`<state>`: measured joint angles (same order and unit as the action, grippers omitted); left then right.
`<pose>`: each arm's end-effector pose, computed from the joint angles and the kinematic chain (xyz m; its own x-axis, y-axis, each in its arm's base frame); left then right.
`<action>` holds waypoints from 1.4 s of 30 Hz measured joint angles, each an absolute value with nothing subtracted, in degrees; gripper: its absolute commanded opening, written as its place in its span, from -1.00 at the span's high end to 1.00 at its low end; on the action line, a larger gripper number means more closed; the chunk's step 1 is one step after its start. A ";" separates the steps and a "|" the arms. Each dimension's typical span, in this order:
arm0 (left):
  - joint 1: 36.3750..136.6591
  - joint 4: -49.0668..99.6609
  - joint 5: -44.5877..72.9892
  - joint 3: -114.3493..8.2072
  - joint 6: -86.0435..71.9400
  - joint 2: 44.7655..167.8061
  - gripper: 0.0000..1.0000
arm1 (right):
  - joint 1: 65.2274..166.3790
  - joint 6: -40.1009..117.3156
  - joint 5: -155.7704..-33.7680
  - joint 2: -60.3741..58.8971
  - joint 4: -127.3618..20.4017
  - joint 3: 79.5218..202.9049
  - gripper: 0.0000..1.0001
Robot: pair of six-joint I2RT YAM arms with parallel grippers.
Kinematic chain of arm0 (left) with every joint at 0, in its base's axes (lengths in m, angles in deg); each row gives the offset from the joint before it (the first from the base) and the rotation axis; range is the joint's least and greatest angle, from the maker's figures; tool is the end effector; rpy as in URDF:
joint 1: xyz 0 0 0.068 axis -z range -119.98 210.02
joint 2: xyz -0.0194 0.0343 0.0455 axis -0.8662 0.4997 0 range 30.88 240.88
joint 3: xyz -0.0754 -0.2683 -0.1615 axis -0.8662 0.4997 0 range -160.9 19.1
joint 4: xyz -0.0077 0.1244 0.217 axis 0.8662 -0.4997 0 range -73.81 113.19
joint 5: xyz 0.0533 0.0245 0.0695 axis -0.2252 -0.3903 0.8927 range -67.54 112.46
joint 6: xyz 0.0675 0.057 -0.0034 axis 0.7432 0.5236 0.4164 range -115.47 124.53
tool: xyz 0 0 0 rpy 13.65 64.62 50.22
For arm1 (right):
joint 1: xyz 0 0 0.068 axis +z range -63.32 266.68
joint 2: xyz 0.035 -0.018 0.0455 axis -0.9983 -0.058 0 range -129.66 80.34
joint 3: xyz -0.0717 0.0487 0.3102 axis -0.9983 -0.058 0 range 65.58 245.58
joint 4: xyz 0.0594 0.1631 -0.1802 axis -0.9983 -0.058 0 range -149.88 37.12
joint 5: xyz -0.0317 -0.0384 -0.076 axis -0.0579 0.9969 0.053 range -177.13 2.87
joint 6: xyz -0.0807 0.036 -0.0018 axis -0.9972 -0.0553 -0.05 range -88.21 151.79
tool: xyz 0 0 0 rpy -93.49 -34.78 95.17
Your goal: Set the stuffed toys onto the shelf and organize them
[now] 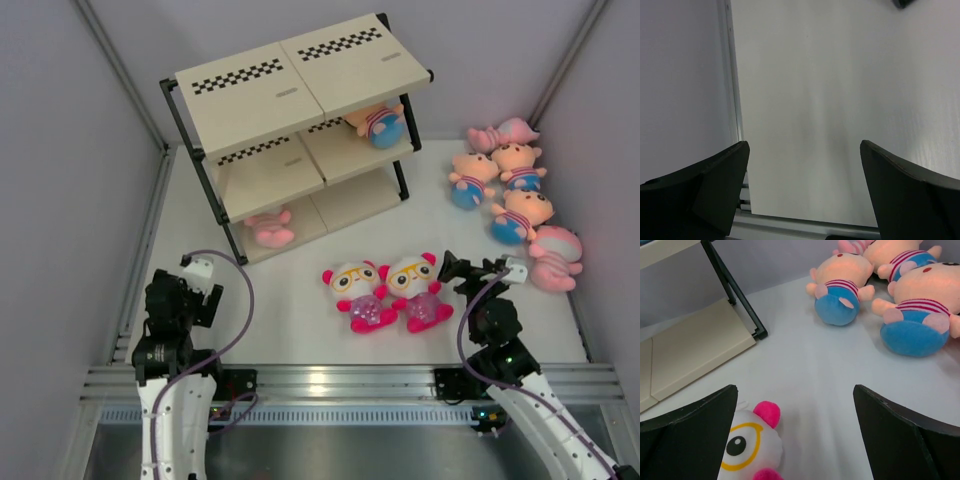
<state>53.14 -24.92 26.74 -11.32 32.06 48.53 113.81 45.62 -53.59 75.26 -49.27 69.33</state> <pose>0.0573 0.0130 0.2307 -0.5924 0.3929 -0.7034 0.1059 0.9035 0.4154 0.0912 -0.0020 0.2015 0.0611 0.2552 -0.9650 0.0995 0.9604 0.2603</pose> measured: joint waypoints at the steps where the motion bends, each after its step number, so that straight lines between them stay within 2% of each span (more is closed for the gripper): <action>1: 53.14 -24.75 27.28 -11.23 31.71 48.09 -0.97 | 113.81 45.99 -53.46 75.13 -49.27 69.33 -0.99; 8: 52.95 -25.03 27.37 -12.43 31.62 47.59 -0.97 | 113.81 51.47 -54.75 69.36 -50.62 74.01 -0.99; 10: 52.88 -25.01 26.39 -14.88 31.25 48.31 -0.98 | 113.81 52.00 -58.73 66.36 -50.97 78.40 -0.99; 13: 52.75 -25.27 20.27 -19.62 31.36 49.27 -0.97 | 113.77 51.87 -71.47 60.31 -49.25 86.18 -0.99; 16: 52.68 -25.21 14.45 -22.51 32.21 49.43 -0.97 | 113.81 51.89 -83.14 51.48 -49.11 93.57 -0.76; 19: 52.62 -25.47 12.03 -22.46 32.91 49.64 -0.97 | 114.60 51.80 -87.86 42.19 -54.88 100.67 -0.59; 24: 52.62 -25.95 12.18 -20.04 33.37 49.67 -0.97 | 122.66 51.96 -87.86 27.33 -69.92 109.13 -0.54; 28: 52.58 -26.74 12.92 -18.92 33.39 49.62 -0.97 | 132.76 56.13 -83.38 24.79 -82.03 108.65 -0.58; 31: 52.58 -26.78 13.01 -18.81 33.41 49.62 -0.97 | 137.81 60.33 -81.33 27.70 -84.46 105.41 -0.61; 36: 52.58 -26.78 13.10 -18.79 33.41 49.62 -0.97 | 139.45 66.14 -80.91 32.05 -82.05 95.38 -0.54; 42: 52.51 -26.78 13.10 -18.73 33.41 49.62 -0.97 | 139.45 70.71 -80.95 29.54 -77.20 90.35 -0.33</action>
